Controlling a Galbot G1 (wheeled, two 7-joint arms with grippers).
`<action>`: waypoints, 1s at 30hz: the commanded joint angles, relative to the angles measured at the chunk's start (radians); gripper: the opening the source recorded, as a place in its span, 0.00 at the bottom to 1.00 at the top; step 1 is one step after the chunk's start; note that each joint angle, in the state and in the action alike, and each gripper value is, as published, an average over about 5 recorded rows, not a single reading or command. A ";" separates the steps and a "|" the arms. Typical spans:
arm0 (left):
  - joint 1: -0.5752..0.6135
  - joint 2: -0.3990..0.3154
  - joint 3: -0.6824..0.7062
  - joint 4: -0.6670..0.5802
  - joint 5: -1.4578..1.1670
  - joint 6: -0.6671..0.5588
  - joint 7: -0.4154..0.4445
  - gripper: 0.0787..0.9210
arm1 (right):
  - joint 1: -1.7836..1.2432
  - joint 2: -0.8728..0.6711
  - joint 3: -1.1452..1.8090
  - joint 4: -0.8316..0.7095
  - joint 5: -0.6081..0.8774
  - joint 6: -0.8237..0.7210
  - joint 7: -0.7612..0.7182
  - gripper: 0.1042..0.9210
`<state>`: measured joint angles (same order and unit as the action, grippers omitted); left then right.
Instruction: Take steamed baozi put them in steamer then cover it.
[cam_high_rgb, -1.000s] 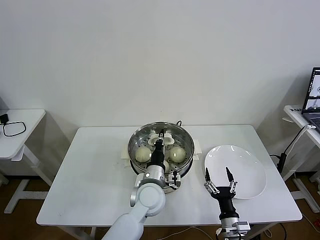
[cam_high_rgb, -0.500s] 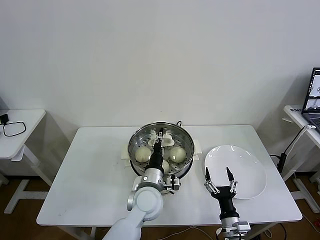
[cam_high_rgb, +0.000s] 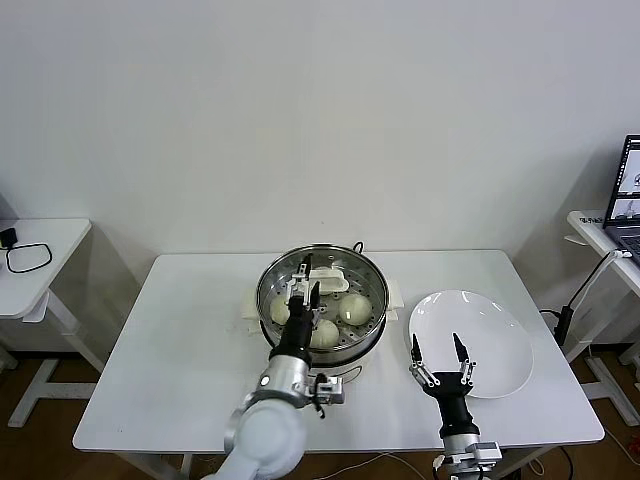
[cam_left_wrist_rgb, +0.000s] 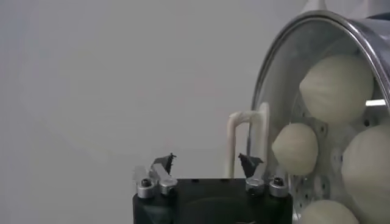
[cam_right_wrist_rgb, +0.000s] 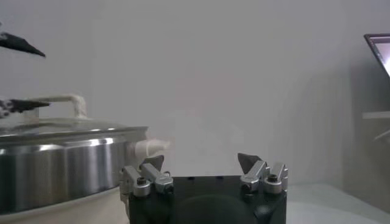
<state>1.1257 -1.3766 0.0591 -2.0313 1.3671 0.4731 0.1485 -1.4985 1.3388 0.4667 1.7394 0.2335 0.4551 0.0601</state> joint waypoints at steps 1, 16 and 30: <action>0.227 0.011 -0.226 -0.214 -0.776 -0.269 -0.341 0.88 | -0.009 -0.005 0.004 0.030 0.014 -0.014 0.001 0.88; 0.436 -0.092 -0.622 -0.081 -1.268 -0.504 -0.202 0.88 | -0.033 -0.040 0.051 0.183 0.086 -0.139 -0.014 0.88; 0.477 -0.127 -0.674 -0.063 -1.291 -0.538 -0.179 0.88 | -0.029 -0.043 0.062 0.221 0.095 -0.182 -0.009 0.88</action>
<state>1.5480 -1.4772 -0.5246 -2.1121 0.1685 -0.0003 -0.0410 -1.5266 1.2994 0.5213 1.9253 0.3148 0.3078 0.0502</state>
